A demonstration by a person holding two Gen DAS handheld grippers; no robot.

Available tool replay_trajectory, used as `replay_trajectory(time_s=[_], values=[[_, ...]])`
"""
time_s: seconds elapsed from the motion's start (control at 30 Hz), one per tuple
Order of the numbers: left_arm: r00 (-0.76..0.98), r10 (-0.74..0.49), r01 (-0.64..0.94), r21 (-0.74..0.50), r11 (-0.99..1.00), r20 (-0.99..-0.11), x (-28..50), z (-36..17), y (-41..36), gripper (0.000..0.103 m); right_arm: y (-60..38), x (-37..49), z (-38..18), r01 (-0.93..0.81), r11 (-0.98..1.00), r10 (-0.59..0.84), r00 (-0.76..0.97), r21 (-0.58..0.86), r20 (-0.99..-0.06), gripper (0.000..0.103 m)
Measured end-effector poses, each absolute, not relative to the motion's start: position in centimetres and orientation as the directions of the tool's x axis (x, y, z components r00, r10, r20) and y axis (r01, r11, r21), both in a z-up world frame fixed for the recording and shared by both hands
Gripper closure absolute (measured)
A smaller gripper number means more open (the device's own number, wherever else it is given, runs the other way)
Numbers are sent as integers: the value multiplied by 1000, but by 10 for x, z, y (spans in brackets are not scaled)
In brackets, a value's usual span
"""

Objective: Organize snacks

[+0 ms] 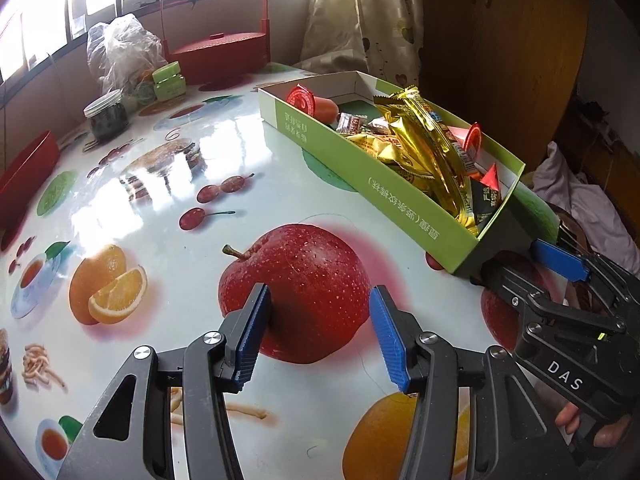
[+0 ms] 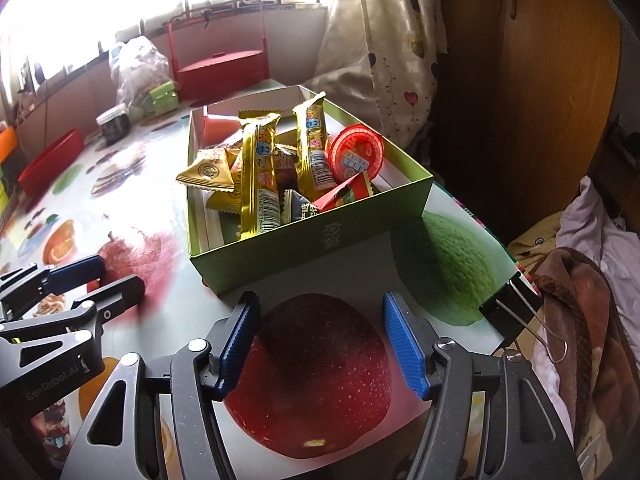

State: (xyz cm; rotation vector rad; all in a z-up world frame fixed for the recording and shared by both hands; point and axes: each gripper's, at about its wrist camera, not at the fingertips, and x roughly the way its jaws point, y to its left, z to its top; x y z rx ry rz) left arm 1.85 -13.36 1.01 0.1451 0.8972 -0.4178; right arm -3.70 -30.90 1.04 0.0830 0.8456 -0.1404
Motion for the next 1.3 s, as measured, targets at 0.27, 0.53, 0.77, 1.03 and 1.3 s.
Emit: replay_trajectory(time_s=[0.27,0.53,0.77,1.03,1.3], values=[[560,-294,404,-55,913,-775,17,10,-133,50,-307,-37,11,164,986,-94,649,19,-755,39],[570,-287,396,-49,917,-770,15,9,-134,50,-308,-37,11,165,986,-95,648,17,-755,38],[573,-288,395,-50,917,-767,15,9,-134,50,-309,-37,11,165,986,-95,649,18,-755,38],[575,-290,395,-52,917,-765,15,10,-133,50,-309,-37,11,166,986,-96,650,18,-754,38],[575,-291,393,-53,918,-764,15,10,-134,50,-309,-37,11,166,986,-96,650,18,-754,37]])
